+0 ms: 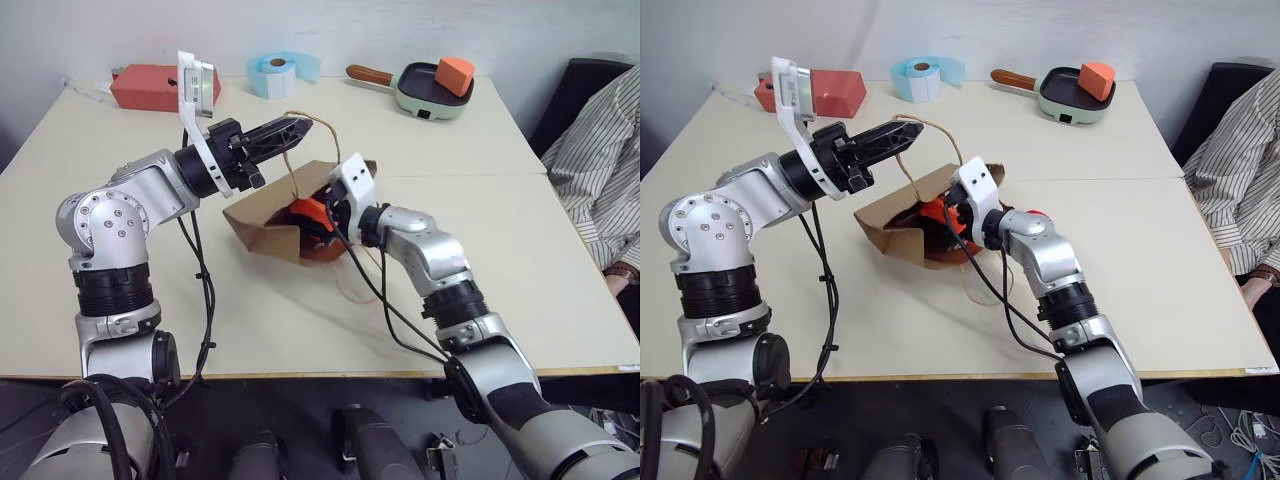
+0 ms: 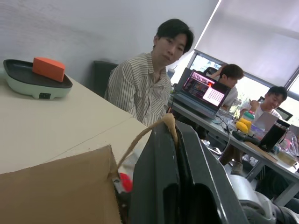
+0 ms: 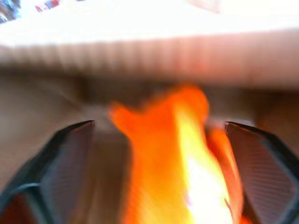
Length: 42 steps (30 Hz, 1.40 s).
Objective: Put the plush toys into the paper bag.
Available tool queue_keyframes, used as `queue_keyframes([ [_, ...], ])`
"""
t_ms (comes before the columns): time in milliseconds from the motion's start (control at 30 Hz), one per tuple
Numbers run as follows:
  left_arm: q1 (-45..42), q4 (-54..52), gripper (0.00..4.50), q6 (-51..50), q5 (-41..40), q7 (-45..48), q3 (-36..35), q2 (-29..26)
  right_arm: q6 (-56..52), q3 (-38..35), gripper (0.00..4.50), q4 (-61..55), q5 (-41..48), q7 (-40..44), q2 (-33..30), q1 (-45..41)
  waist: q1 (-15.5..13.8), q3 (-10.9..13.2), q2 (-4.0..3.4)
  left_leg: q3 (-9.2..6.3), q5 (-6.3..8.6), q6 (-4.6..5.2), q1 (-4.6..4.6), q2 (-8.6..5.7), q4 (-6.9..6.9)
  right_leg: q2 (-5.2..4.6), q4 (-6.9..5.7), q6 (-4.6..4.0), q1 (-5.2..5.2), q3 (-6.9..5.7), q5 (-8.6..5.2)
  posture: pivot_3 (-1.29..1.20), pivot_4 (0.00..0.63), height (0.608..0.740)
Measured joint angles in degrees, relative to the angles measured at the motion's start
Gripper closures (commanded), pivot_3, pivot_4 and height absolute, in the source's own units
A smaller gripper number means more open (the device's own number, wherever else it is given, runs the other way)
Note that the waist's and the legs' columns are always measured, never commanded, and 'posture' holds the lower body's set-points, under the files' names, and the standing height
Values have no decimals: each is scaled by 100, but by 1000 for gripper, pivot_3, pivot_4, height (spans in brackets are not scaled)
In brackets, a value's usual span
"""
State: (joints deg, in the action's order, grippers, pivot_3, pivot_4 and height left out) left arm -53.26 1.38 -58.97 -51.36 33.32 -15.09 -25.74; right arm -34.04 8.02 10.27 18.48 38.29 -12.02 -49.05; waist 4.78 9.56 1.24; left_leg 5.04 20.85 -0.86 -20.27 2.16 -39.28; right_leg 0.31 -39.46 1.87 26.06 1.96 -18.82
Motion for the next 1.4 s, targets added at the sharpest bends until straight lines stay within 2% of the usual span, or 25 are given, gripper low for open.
queue_keyframes([
  [100,-10,61,4500,25,9,-42,7,20,-966,-277,30,-1507,656,201,-589,496,-33,0,0,-6,0,0,-6,0,1,-1,5,0,0,-4,0,0,150,740],
  [167,-14,120,4500,41,16,-70,2,6,-1642,-882,30,-2335,1243,179,-1043,968,-90,0,1,-11,1,1,-9,-1,3,-2,13,0,-1,-5,0,0,150,740],
  [200,-8,136,4500,44,25,-77,-12,-25,-1974,-1337,30,-2623,1517,90,-1277,1175,-140,0,1,-11,1,2,-11,-3,3,-2,16,0,-1,-4,0,0,150,740],
  [300,-9,154,4500,82,32,-86,-7,-36,-2181,-1958,30,-2821,1623,-162,-1760,1464,-130,-1,2,-3,1,1,-2,-4,8,1,28,0,-3,4,0,0,150,740],
  [433,-9,163,4500,93,35,-88,-12,-66,-1334,-1676,30,-1847,668,-478,-2057,1821,-110,-1,3,15,-2,-2,7,-8,10,6,28,0,0,22,0,0,150,740],
  [533,-13,175,4500,100,62,-86,-2,-79,-230,-1057,30,-382,-114,-565,-1779,1543,-13,-1,4,19,-6,-2,9,-9,10,8,21,0,3,26,0,0,150,740],
  [633,-50,175,4500,102,84,-80,46,-66,509,-787,30,1057,-551,-665,-1382,941,39,-1,4,34,-12,-6,4,-12,9,8,-4,0,28,40,0,0,150,740],
  [733,-98,180,4500,101,90,-80,53,-65,1208,-655,668,2173,-835,-677,-1160,484,42,-1,3,32,-16,-10,1,-11,12,9,-8,0,36,39,0,0,150,740],
  [867,-141,177,4500,101,92,-81,45,-77,1619,-863,1996,2670,-783,-625,-1011,346,39,-1,3,32,-16,-8,-1,-11,10,6,-23,0,32,39,0,0,150,740],
  [1000,-135,161,4500,97,92,-103,42,-75,1591,-1001,3353,2338,-695,-516,-1023,571,24,-1,3,29,-16,-8,-2,-9,11,6,-29,0,34,37,0,0,150,740],
  [1100,-112,139,4500,94,90,-124,38,-64,1167,-1235,4127,1398,-393,-400,-1226,1052,-8,-1,3,26,-16,-8,-9,-10,10,4,-28,0,36,35,0,0,150,740],
  [1167,-98,129,4500,94,90,-130,33,-64,715,-1523,4302,417,-22,-271,-1529,1458,-34,-1,3,25,-16,-7,-12,-10,10,3,-26,0,37,34,0,0,150,740],
  [1300,-62,130,4500,95,90,-133,5,-65,-345,-2046,4306,-1669,978,-5,-2109,1977,-24,-1,3,23,-16,-8,-9,-8,11,6,-21,0,36,31,0,0,150,740],
  [1400,-63,134,4500,97,91,-128,20,-9,-1016,-1966,4307,-2818,1656,97,-2161,2166,5,-1,3,26,-19,-16,0,-8,11,10,-15,0,35,36,0,0,150,740],
])
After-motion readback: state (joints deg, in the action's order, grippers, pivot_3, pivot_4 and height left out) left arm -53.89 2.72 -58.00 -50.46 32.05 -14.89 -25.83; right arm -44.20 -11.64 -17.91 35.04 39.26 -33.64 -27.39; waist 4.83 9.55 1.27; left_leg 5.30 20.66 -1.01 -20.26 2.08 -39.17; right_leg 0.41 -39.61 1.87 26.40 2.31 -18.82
